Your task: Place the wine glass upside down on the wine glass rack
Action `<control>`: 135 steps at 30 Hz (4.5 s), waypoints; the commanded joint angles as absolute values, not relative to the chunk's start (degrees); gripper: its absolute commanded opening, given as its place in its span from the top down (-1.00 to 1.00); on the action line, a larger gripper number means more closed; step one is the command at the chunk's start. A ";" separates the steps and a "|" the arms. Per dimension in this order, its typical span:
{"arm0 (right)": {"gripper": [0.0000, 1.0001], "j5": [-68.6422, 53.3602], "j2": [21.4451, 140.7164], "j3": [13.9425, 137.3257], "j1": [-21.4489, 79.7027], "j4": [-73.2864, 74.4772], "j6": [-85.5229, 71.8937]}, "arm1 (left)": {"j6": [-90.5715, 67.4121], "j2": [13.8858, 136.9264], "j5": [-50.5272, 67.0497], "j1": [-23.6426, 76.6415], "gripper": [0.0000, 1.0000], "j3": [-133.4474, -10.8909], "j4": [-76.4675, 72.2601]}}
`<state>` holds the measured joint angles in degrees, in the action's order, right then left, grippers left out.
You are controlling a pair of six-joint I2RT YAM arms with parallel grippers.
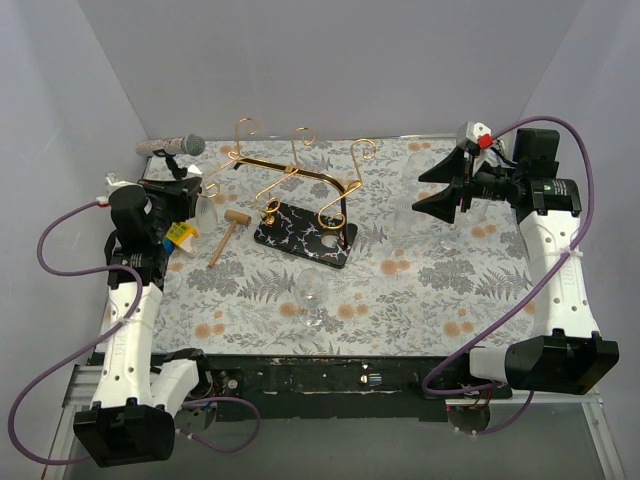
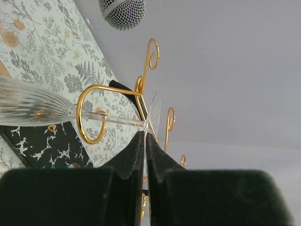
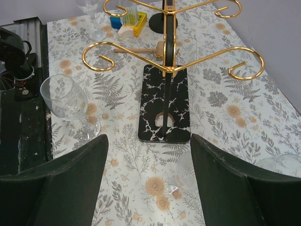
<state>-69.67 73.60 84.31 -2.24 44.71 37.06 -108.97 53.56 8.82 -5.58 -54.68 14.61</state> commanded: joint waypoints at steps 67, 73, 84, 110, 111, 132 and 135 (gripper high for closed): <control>-0.57 -58.73 73.30 84.64 -3.78 37.28 27.00 | -100.56 47.02 24.43 -3.52 -0.75 -48.34 12.04; -0.57 -49.05 74.97 86.04 -3.69 32.87 17.50 | -96.07 44.65 27.24 -2.73 -0.96 -47.29 10.02; -0.50 -33.34 80.85 90.35 4.47 46.84 27.59 | -87.37 46.67 32.25 -1.32 -0.96 -51.85 12.92; 0.40 -14.33 90.61 90.52 13.53 48.95 30.50 | -85.34 49.74 39.81 -0.88 -0.96 -55.72 11.34; 0.56 -14.33 90.62 90.70 13.45 49.30 30.50 | -85.43 49.83 40.16 1.04 -0.96 -55.98 11.34; 0.95 -31.54 75.59 104.40 6.78 59.42 33.49 | -84.21 65.12 37.54 19.67 -0.95 -73.37 13.70; 0.94 -37.25 74.44 108.88 3.26 59.68 32.17 | -82.45 69.16 35.25 22.67 -0.94 -77.24 15.29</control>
